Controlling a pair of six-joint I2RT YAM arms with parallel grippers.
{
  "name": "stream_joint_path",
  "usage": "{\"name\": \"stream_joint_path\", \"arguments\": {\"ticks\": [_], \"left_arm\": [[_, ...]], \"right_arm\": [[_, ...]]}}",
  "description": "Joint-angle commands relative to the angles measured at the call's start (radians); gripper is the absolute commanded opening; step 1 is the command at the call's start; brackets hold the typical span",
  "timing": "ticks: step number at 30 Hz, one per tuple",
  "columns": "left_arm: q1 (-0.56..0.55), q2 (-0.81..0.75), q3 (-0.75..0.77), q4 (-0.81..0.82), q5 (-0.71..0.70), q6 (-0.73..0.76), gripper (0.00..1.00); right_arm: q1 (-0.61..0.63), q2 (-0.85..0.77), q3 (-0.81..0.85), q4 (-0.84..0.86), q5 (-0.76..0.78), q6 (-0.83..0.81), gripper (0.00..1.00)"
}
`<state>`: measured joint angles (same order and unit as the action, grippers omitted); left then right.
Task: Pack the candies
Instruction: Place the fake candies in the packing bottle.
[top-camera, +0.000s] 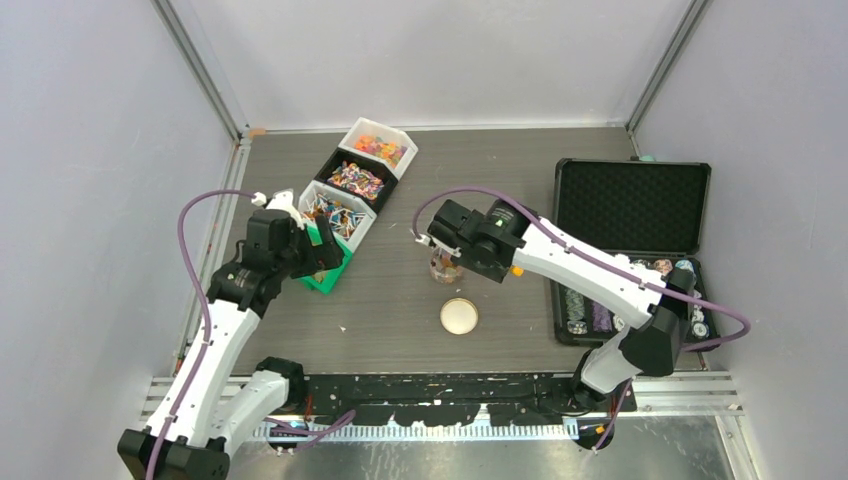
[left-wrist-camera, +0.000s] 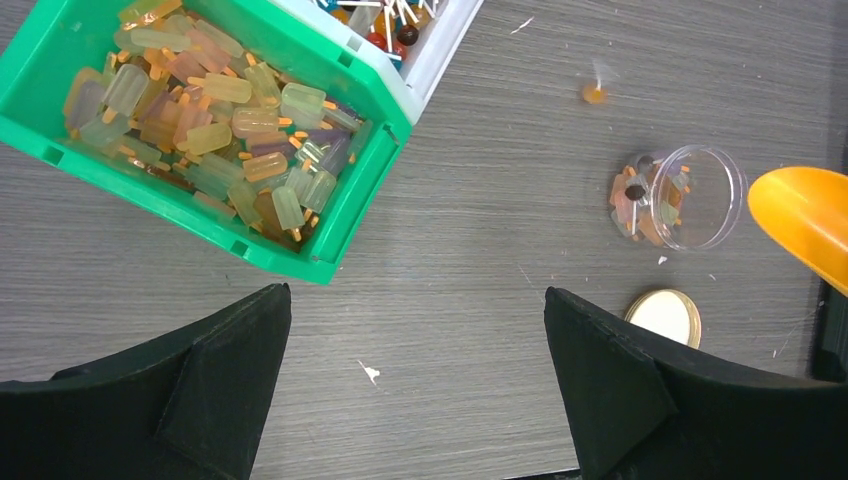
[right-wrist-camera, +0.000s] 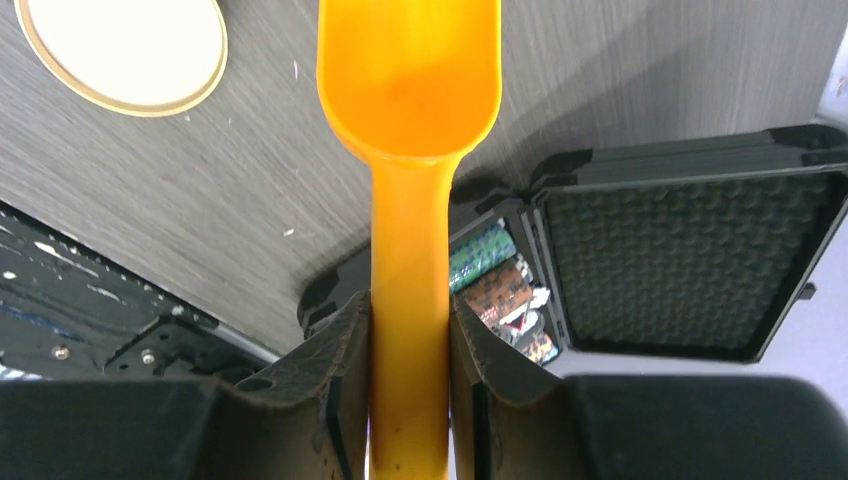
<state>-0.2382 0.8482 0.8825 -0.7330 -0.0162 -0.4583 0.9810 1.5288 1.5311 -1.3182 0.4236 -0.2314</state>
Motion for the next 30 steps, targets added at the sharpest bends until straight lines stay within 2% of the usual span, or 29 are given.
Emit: {"name": "stream_joint_path", "arguments": {"ticks": [1,5,9,12,15,19,23,30], "left_arm": [[-0.006,-0.043,0.034,-0.013,-0.035,0.011,0.99],[-0.007,-0.058,0.039,-0.023,-0.053,0.001,0.97],[-0.006,-0.03,0.054,-0.013,-0.022,-0.005,0.92],[-0.006,-0.026,0.062,-0.026,-0.038,0.008,0.9],[-0.006,-0.054,0.056,-0.003,-0.07,-0.009,0.9],[-0.006,-0.046,0.064,0.019,-0.039,-0.033,0.85],[-0.006,0.006,0.072,0.09,-0.007,-0.065,0.73],[-0.009,0.288,0.161,0.217,0.071,-0.138,0.37]], "right_arm": [[0.014,0.017,0.024,-0.134,0.051,0.062,0.01],[0.036,-0.005,-0.013,-0.095,0.037,0.073,0.01],[0.036,-0.004,0.022,-0.094,0.032,0.061,0.0],[0.036,0.006,0.068,-0.095,0.085,0.054,0.01],[0.024,-0.018,0.08,0.046,0.084,-0.035,0.01],[-0.048,-0.03,0.04,0.259,0.029,-0.166,0.01],[-0.128,0.031,0.016,0.416,-0.049,-0.26,0.0],[-0.289,0.193,-0.005,0.662,-0.179,-0.537,0.01]]}}
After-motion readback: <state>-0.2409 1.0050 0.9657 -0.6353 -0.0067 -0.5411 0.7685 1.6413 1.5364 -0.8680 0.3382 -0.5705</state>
